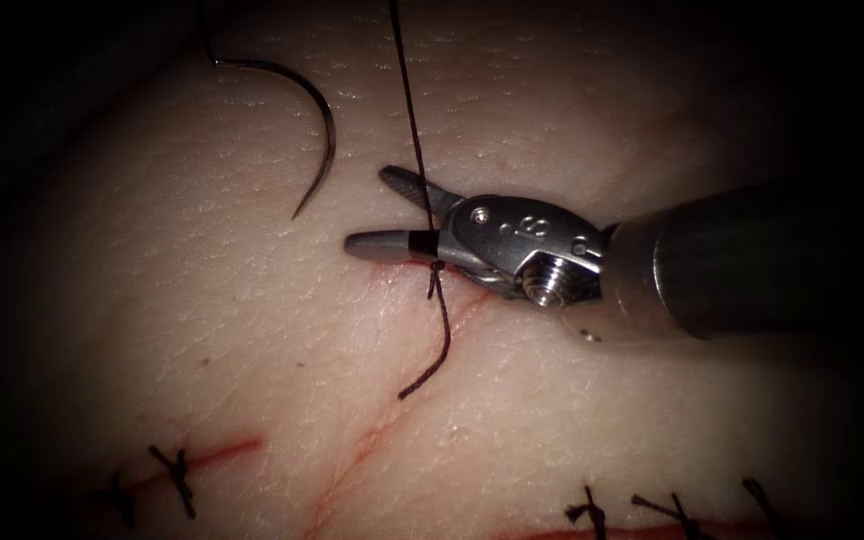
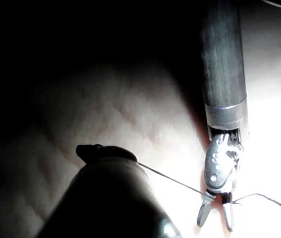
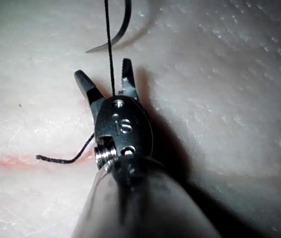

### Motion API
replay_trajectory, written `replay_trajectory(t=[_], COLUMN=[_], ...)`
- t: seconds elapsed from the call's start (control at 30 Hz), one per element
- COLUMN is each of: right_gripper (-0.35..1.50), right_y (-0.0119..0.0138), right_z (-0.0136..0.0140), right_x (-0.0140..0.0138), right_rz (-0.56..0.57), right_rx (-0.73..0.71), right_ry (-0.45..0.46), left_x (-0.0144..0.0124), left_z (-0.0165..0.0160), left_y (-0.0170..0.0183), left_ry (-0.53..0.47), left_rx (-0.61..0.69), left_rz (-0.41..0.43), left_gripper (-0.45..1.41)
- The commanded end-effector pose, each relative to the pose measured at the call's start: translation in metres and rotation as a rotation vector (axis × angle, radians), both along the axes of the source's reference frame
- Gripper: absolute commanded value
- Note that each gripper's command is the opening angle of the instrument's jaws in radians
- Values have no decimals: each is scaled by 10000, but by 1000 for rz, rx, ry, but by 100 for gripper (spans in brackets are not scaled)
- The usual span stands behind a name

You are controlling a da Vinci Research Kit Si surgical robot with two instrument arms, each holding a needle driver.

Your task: Wound Closure

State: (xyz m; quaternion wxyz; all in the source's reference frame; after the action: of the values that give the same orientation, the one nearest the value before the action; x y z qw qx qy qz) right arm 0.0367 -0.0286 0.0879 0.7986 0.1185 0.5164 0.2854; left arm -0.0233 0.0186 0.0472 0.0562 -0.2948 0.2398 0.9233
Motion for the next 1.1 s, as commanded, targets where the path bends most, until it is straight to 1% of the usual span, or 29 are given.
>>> replay_trajectory(t=[0.03, 0.27, 0.3, 0.33, 0.37, 0.4, 0.43, 0.5, 0.67, 0.73, 0.8, 0.83, 0.87, 0.9, 0.93, 0.97, 1.1], right_gripper=[148, 145, 135, 116, 72, 5, -35, -35, -35, -35, -35, -30, 22, 89, 130, 146, 148], right_y=[-4, -3, -4, -5, -6, -9, -10, -10, -9, -7, -6, -5, -4, -3, -2, -1, -5], right_z=[8, 10, 10, 9, 8, 7, 6, 4, 2, -1, -4, -8, -10, -12, -12, -13, -15], right_x=[10, 11, 12, 11, 11, 10, 10, 12, 14, 10, 3, -8, -12, -16, -17, -18, -29], right_rz=[1, 2, 5, 9, 0, -24, -25, -13, -18, -24, -25, -25, -23, -19, -18, 0, 4], right_rx=[-1, -3, -6, -10, -4, -29, -52, -88, -112, -116, -120, -120, -118, -117, -122, -119, -106], right_ry=[1, 3, 7, 15, 38, 76, 78, 79, 94, 101, 129, 135, 132, 128, 124, 107, 110], left_x=[-6, -6, -7, -7, -7, -7, -7, -7, -2, 1, 5, 12, 15, 17, 18, 18, 18], left_z=[4, -1, -2, -2, -3, -3, -4, -5, -10, -11, -12, -12, -12, -12, -11, -11, -9], left_y=[3, 0, -1, -2, -2, -2, -3, -5, -9, -10, -12, -13, -13, -13, -13, -13, -13], left_ry=[-1, -3, -5, -5, -6, -5, -6, -6, -11, -14, -21, -21, -18, -19, -17, -15, -15], left_rx=[-2, -11, -12, -12, -12, -12, -12, -13, -21, -23, -30, -33, -33, -33, -34, -34, -35], left_rz=[0, 3, 4, 4, 4, 4, 5, 6, 5, 7, 7, 7, 6, 8, 6, 5, 5], left_gripper=[-45, -45, -45, -45, -45, -45, -45, -45, -45, -45, -45, -45, -45, -45, -45, -45, -45])
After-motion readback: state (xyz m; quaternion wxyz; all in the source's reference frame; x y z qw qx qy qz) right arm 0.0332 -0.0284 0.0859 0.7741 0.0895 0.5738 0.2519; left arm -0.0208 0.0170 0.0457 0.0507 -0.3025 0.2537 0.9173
